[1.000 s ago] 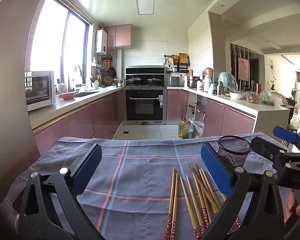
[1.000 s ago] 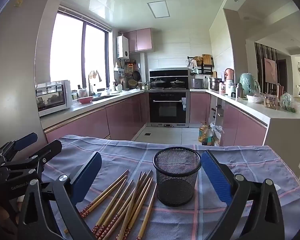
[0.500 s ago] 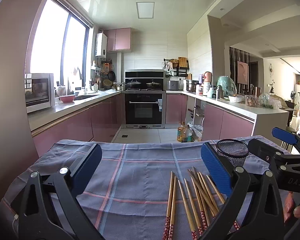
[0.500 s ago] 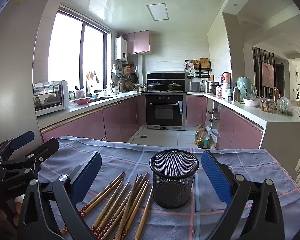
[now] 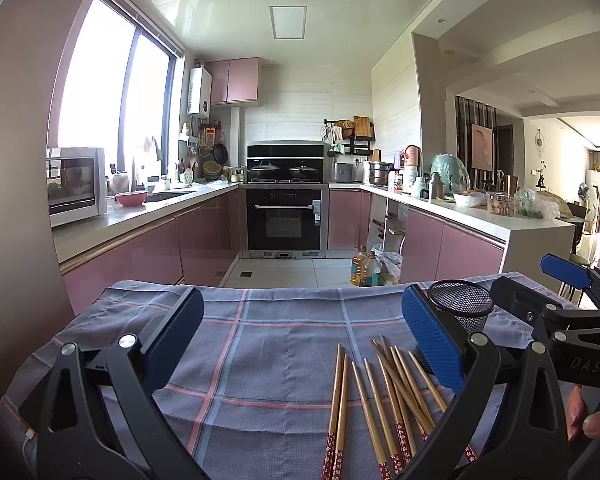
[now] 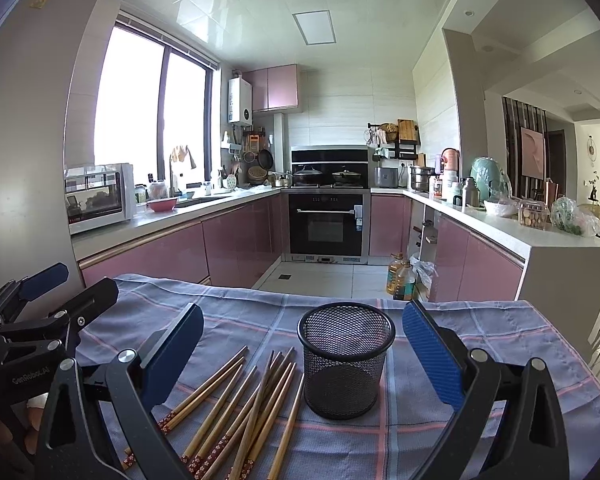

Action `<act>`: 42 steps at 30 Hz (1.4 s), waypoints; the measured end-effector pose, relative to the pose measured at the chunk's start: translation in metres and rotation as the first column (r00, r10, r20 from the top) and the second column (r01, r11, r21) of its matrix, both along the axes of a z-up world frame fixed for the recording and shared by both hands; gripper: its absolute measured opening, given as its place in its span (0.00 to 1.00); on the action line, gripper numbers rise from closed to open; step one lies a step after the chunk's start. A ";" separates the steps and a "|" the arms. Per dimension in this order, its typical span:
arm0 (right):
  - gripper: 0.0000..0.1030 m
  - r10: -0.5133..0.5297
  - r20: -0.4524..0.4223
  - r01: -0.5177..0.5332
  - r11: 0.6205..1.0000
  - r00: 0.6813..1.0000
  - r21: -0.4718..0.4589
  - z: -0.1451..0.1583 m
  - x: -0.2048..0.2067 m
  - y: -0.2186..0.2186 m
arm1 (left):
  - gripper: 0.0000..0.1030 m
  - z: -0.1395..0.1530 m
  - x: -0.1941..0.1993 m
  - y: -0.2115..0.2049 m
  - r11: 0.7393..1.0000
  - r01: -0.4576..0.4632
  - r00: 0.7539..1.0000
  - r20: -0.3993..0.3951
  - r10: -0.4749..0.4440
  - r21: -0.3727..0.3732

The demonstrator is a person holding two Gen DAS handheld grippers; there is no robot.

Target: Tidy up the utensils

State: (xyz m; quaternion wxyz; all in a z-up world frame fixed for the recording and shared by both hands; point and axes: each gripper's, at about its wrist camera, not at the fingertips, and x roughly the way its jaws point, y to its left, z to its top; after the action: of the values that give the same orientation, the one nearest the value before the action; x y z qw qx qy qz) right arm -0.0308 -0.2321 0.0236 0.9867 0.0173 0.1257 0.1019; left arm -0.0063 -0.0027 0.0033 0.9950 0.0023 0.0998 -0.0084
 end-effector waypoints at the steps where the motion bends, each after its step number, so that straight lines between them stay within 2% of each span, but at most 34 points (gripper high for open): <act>1: 0.94 0.002 0.001 -0.002 1.000 1.000 0.002 0.000 0.000 0.000 | 0.95 0.000 0.000 0.000 1.000 0.000 1.000 0.001 0.000 0.000; 42: 0.94 0.005 -0.019 -0.005 1.000 1.000 0.011 -0.004 0.004 0.000 | 0.95 0.000 -0.001 0.000 1.000 -0.001 1.000 0.005 0.001 -0.003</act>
State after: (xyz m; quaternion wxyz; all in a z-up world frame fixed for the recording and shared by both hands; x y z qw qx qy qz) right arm -0.0270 -0.2319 0.0196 0.9851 0.0232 0.1344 0.1050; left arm -0.0073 -0.0029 0.0031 0.9952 0.0008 0.0975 -0.0081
